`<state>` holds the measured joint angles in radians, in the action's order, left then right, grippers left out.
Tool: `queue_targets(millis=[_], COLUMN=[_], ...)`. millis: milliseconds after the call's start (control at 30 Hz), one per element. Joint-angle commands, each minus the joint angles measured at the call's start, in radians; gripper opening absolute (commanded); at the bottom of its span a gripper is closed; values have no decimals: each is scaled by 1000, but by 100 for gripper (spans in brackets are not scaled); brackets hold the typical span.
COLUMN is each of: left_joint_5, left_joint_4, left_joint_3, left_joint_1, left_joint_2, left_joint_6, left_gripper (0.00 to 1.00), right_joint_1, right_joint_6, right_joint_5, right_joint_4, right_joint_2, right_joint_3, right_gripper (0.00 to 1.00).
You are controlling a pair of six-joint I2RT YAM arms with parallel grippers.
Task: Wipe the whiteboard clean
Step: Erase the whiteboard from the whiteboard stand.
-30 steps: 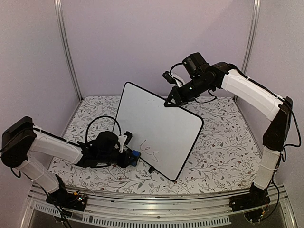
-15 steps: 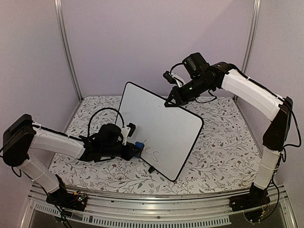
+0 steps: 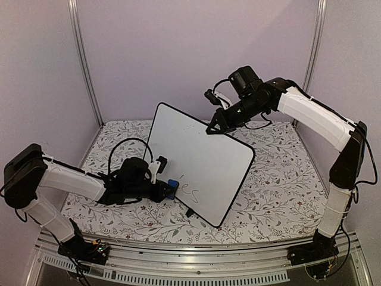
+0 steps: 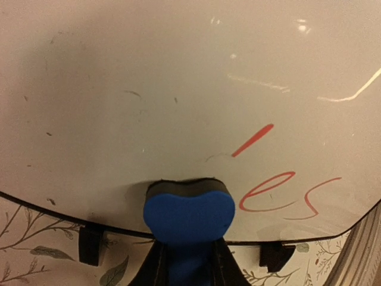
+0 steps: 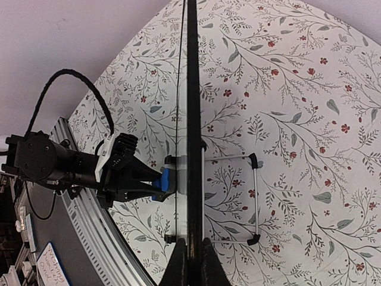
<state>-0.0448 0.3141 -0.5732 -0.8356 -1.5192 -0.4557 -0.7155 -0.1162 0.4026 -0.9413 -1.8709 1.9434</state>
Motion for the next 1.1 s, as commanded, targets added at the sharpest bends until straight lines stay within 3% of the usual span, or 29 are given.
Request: queue_targets(millis=[0, 300, 700, 1067], left_joint_5=[-15, 11, 38, 39], left_joint_4=[54, 46, -60, -64], left_joint_3=[64, 37, -178, -265], left_joint_1=[-5, -13, -13, -8], left_joint_2=[-43, -57, -32, -54], left_joint_6=[-55, -53, 53, 81], left_gripper=[0, 0, 0, 0], right_joint_1=[-45, -45, -45, -45], right_joint_6=[81, 82, 83, 82], right_joint_5=[13, 15, 13, 14], right_joint_4=[-125, -125, -122, -124], right_joint_2=[-32, -37, -36, -38], right_joint_3=[-46, -51, -57, -47], right_gripper=[0, 0, 0, 0])
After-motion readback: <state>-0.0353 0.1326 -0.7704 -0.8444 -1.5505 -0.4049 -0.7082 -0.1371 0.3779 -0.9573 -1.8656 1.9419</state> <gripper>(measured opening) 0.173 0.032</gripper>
